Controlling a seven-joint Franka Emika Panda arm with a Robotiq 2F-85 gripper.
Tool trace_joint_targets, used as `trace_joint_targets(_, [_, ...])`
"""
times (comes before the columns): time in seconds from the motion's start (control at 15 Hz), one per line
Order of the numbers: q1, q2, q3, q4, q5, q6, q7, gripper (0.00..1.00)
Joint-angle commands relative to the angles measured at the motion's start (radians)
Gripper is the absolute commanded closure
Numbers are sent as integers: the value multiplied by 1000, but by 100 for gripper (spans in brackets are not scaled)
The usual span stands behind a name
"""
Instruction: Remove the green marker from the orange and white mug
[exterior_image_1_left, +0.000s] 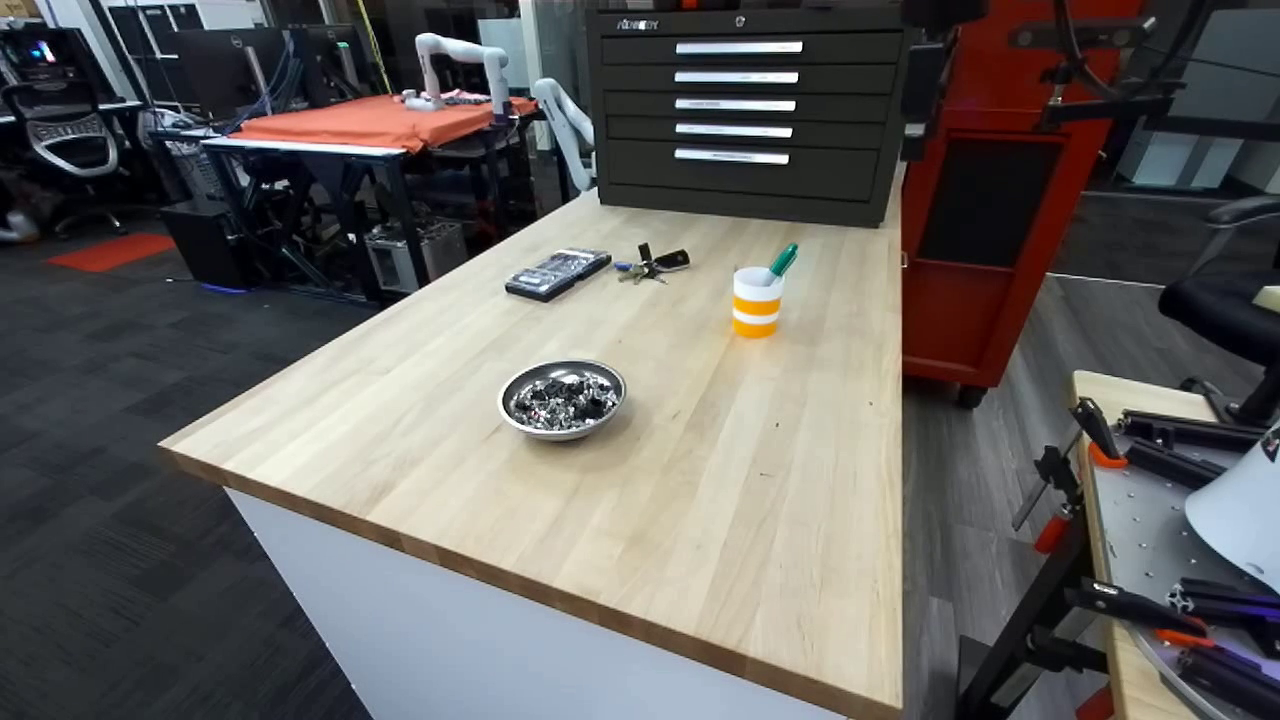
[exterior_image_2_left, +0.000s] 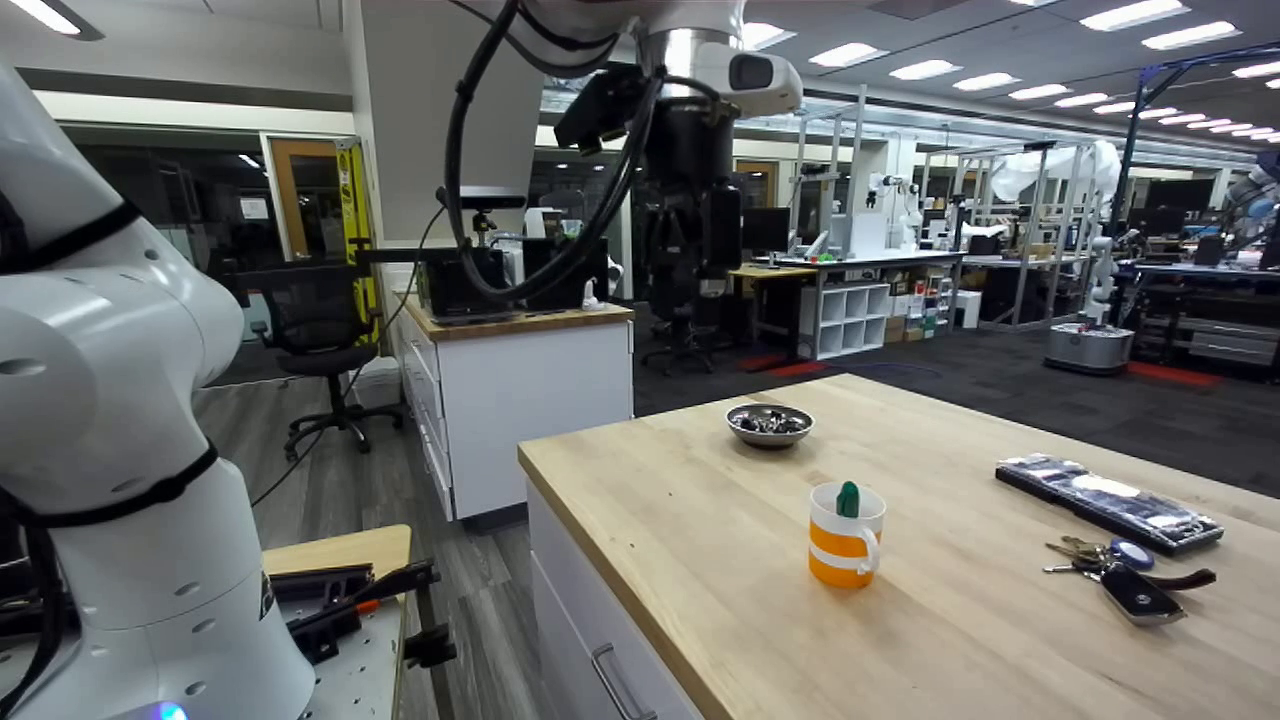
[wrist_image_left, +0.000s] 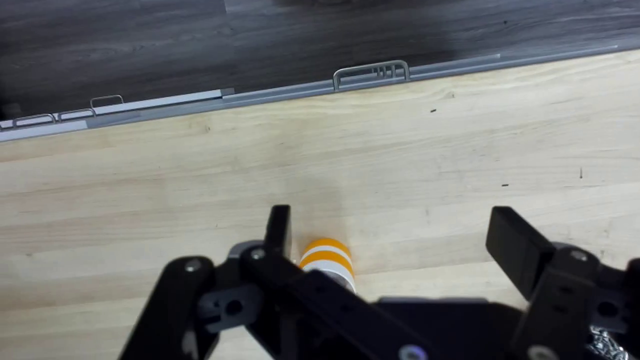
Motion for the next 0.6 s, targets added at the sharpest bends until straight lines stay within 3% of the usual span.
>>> trace_joint_targets(0.0, [-18, 40, -29, 5, -17, 82, -50, 0])
trace_joint_targets(0.53, [-24, 172, -81, 44, 9, 208, -195, 0])
